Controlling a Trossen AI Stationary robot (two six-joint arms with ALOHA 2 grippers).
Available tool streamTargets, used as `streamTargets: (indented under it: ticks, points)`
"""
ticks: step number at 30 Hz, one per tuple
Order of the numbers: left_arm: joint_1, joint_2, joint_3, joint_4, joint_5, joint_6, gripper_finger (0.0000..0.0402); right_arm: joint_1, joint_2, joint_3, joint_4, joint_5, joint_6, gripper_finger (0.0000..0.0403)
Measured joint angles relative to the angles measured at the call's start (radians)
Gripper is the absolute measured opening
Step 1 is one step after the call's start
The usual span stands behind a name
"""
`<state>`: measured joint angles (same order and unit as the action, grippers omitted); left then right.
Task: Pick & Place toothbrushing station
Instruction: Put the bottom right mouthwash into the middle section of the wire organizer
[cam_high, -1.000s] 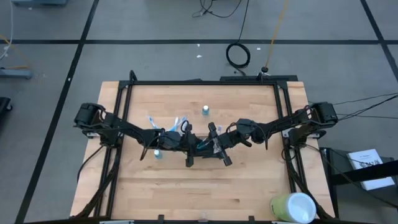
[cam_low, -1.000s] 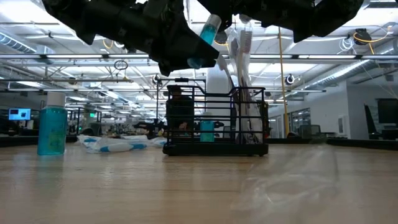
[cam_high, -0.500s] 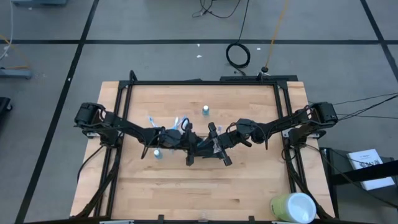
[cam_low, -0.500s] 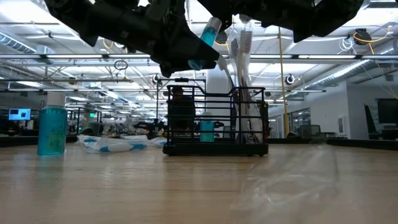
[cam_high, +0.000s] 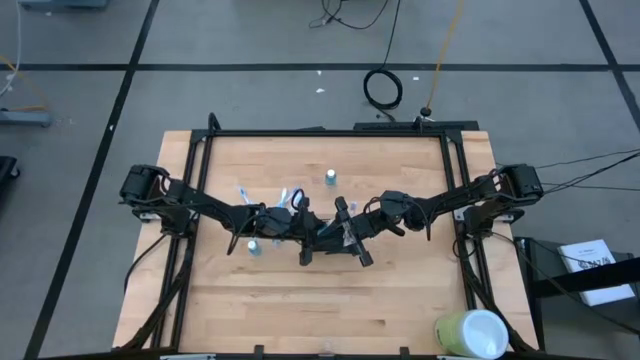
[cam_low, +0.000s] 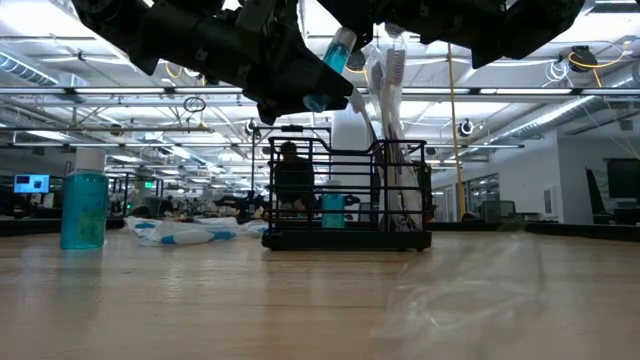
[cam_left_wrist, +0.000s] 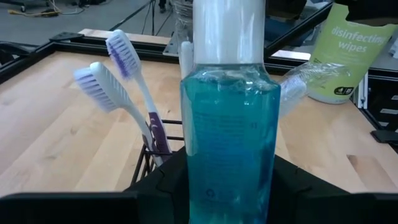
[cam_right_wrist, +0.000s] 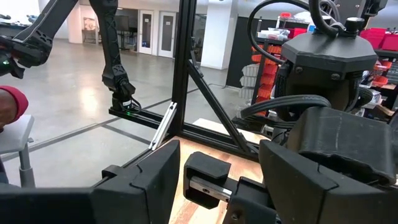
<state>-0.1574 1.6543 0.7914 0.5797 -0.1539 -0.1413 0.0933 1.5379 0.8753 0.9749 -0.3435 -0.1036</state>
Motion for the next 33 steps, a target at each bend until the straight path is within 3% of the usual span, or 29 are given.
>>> streamTargets:
  ticks: [33]
  points:
    - [0.000,0.000,0.000,0.037,0.050,-0.108,0.0141,0.000,0.000,0.000,0.000,0.000,0.000,0.0210]
